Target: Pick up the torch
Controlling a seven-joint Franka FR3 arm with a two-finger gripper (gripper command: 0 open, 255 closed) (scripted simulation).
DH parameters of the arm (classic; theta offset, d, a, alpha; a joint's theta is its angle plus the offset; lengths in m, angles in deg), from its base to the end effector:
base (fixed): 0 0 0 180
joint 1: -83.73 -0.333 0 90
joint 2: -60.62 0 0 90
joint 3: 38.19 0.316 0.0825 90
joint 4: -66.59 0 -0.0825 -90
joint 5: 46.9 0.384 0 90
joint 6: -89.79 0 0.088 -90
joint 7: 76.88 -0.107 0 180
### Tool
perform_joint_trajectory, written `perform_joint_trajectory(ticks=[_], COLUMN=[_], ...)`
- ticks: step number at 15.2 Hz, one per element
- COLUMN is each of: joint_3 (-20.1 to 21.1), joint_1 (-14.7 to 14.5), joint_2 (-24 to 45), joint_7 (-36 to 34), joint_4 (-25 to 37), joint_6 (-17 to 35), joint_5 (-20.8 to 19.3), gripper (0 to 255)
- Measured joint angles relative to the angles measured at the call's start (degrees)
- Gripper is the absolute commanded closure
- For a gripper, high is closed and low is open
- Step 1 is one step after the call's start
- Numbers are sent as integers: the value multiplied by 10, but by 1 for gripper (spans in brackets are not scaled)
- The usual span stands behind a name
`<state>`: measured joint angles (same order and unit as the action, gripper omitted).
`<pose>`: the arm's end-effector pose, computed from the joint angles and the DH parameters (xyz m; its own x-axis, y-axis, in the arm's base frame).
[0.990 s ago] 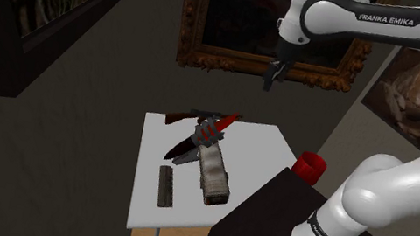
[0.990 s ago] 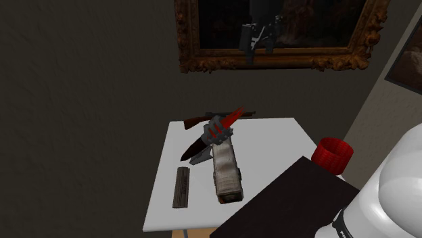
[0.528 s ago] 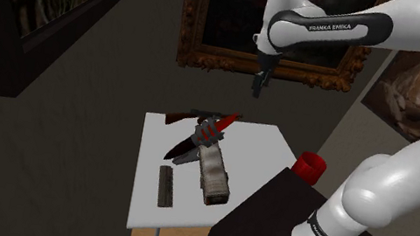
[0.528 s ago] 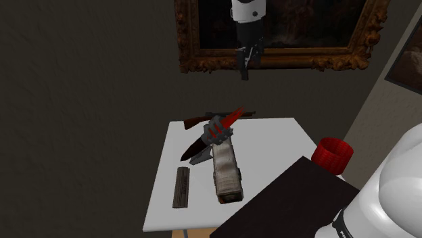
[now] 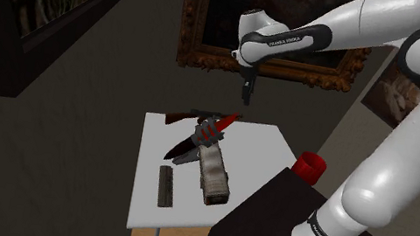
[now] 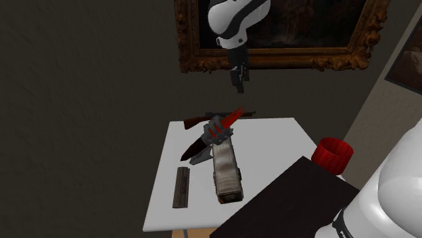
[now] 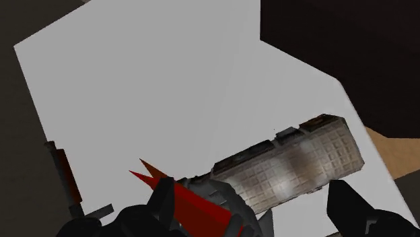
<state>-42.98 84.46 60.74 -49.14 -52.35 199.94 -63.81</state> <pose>0.5263 -0.0713 0.4177 0.8499 0.4543 -0.2670 0.5019 -0.8524 0.1470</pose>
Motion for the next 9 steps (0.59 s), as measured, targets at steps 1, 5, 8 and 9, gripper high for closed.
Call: perform_joint_trajectory(ticks=[1,5,8,9], joint_3=[-1,0,0,0], joint_1=[1,1,2,3], joint_2=[26,116,189,211], joint_7=[12,58,90,102], joint_4=[14,67,111,127], joint_6=[6,14,22,23], joint_5=[-6,-33,-55,-62], gripper=[0,0,0,0])
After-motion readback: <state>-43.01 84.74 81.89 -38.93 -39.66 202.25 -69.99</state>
